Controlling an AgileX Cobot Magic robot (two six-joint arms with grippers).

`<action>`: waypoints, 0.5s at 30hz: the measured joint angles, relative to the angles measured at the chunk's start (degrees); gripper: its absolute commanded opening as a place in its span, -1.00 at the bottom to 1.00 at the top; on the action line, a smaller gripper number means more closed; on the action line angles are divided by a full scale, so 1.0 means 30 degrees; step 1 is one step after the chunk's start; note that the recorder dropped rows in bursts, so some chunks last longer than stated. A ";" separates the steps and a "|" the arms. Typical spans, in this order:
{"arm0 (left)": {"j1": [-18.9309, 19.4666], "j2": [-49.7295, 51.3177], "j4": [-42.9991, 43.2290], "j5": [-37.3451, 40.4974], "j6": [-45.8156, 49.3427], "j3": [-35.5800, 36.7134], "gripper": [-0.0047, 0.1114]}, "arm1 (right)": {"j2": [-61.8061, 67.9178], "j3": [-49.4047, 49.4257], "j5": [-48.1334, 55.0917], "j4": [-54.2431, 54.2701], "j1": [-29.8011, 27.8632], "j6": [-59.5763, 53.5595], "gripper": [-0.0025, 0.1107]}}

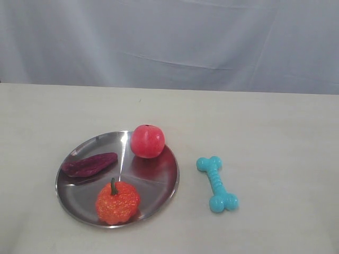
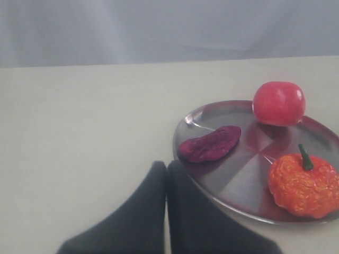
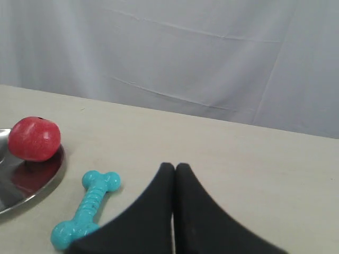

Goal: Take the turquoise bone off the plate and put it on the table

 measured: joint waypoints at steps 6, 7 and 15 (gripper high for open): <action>0.0000 0.0000 0.0000 0.0000 0.0000 0.0000 -0.92 | -0.0694 0.0111 0.0712 0.0208 -0.0613 -0.0099 -0.96; 0.0000 0.0000 0.0000 0.0000 0.0000 0.0000 -0.92 | -0.0740 0.0111 0.0985 0.0208 -0.0664 -0.0099 -0.96; 0.0000 0.0000 0.0000 0.0000 0.0000 0.0000 -0.92 | -0.1343 0.0111 0.1953 0.0208 -0.0664 -0.0099 -0.96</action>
